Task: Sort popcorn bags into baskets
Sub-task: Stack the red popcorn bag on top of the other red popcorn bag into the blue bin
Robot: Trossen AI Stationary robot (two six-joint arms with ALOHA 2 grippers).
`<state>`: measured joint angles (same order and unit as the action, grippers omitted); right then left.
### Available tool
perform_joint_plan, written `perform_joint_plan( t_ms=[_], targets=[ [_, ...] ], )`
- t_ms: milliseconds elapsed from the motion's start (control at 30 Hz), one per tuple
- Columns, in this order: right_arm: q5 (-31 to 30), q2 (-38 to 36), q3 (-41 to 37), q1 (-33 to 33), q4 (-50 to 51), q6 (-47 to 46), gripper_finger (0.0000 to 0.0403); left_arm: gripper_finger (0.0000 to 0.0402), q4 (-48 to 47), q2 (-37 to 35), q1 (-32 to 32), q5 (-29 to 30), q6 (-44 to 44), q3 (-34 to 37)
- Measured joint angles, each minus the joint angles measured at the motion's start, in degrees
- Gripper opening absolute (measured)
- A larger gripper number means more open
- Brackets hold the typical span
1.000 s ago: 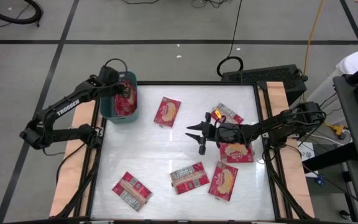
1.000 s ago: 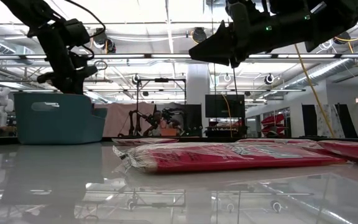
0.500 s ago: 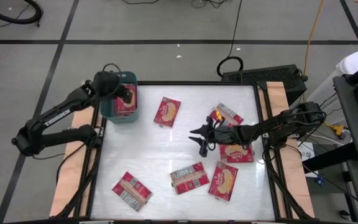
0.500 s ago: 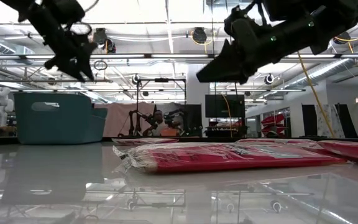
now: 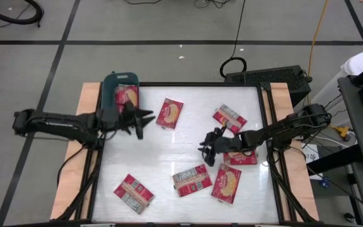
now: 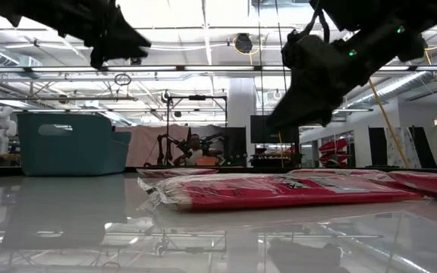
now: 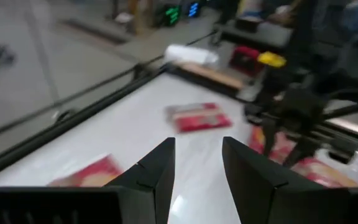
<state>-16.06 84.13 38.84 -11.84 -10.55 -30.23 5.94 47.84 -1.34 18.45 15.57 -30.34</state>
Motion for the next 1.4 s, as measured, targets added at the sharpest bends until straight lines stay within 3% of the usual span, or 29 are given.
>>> perform_joint_plan(
  t_ms=[200,467,700,1033,1167,1400],
  targets=[
    [2.9,-1.1,6.1,-6.3,17.0,-5.4,0.0114,0.0136,7.5,4.3,8.7,3.0,-5.5,1.7],
    [0.8,2.2,10.1,-15.5,14.8,-12.3,0.0114,0.0136,14.9,12.5,14.0,5.2,-10.2,1.7],
    [-4.9,12.6,17.1,-20.8,15.2,-9.0,0.0118,0.0136,21.8,18.2,16.1,5.2,-12.5,1.6],
    [-3.3,21.1,22.3,-22.2,14.9,-3.4,0.0215,0.0136,23.0,21.8,18.5,4.7,-11.8,1.6],
    [-5.4,22.9,22.2,-22.0,15.0,-0.8,0.0253,0.0136,23.8,22.5,19.0,4.7,-11.9,1.6],
    [-11.1,23.4,21.5,-19.8,15.1,1.3,0.0261,0.0136,23.7,22.4,19.1,4.8,-11.7,1.6]
  ],
)
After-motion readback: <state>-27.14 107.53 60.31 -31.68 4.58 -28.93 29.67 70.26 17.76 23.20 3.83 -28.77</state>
